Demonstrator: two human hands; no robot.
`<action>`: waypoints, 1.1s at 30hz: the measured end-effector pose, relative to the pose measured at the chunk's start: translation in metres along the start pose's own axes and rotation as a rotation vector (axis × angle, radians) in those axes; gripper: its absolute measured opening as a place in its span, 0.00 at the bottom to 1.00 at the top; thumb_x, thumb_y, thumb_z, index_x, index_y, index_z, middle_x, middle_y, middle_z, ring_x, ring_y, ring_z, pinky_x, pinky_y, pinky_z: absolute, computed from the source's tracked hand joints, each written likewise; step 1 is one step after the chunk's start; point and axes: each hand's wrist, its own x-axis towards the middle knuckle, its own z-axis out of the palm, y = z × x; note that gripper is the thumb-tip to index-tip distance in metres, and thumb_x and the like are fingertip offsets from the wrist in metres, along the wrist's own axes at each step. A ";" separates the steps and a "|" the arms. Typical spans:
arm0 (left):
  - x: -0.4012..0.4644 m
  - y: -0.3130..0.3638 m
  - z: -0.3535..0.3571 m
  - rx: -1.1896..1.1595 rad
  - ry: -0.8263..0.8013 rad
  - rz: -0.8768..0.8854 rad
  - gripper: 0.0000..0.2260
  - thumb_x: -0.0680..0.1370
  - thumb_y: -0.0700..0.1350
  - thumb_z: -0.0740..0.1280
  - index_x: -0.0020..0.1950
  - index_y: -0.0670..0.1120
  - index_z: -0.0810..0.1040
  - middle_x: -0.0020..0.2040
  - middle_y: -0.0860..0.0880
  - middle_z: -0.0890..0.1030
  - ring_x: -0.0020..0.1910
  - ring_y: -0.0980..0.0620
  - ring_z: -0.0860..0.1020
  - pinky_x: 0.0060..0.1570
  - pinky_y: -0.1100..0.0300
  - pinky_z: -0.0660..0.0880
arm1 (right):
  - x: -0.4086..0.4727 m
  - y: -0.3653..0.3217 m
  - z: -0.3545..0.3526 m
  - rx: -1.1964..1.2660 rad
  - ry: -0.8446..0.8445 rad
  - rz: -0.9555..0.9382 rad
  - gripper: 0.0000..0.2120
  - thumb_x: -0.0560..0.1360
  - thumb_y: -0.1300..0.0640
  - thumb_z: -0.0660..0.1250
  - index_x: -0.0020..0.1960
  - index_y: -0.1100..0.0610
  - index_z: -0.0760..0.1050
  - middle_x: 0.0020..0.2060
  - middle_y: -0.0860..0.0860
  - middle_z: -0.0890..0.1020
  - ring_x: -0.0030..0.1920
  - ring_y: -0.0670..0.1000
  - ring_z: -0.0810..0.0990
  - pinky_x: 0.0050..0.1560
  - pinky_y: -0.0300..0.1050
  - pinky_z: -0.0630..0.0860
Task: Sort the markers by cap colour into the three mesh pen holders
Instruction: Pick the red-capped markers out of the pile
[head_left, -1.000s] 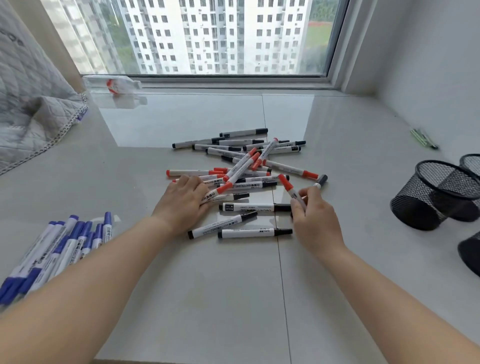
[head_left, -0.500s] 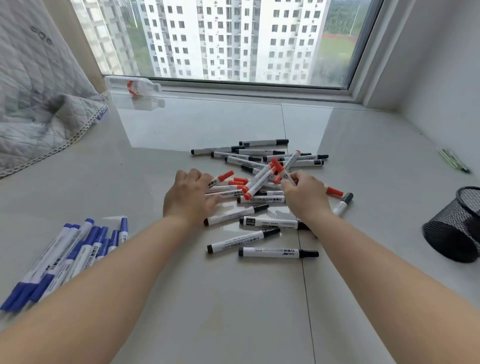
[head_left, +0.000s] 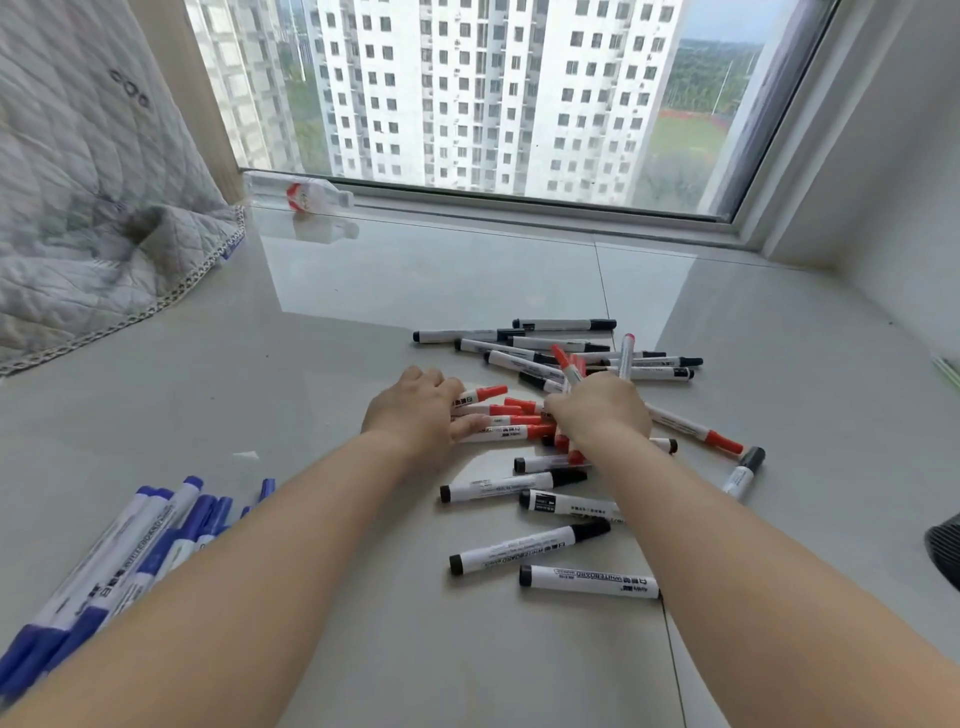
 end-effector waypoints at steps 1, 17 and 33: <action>0.001 -0.001 -0.001 0.001 -0.027 0.000 0.26 0.75 0.67 0.53 0.63 0.51 0.69 0.59 0.50 0.72 0.62 0.50 0.66 0.53 0.54 0.68 | 0.000 0.002 -0.001 0.050 -0.015 0.019 0.13 0.71 0.47 0.66 0.44 0.58 0.76 0.35 0.52 0.78 0.34 0.52 0.79 0.28 0.39 0.69; -0.002 0.010 -0.010 0.120 -0.044 -0.068 0.22 0.74 0.65 0.58 0.55 0.49 0.71 0.53 0.48 0.77 0.52 0.47 0.75 0.43 0.55 0.70 | -0.046 0.072 -0.066 0.679 -0.166 0.085 0.06 0.71 0.54 0.67 0.40 0.55 0.72 0.32 0.53 0.80 0.29 0.49 0.77 0.25 0.39 0.68; -0.111 0.045 -0.043 -0.699 0.140 -0.290 0.14 0.76 0.49 0.65 0.56 0.46 0.65 0.49 0.47 0.72 0.39 0.52 0.73 0.27 0.65 0.69 | -0.152 0.098 -0.055 0.984 -0.625 0.018 0.09 0.77 0.52 0.64 0.45 0.58 0.70 0.33 0.52 0.74 0.32 0.48 0.73 0.31 0.40 0.74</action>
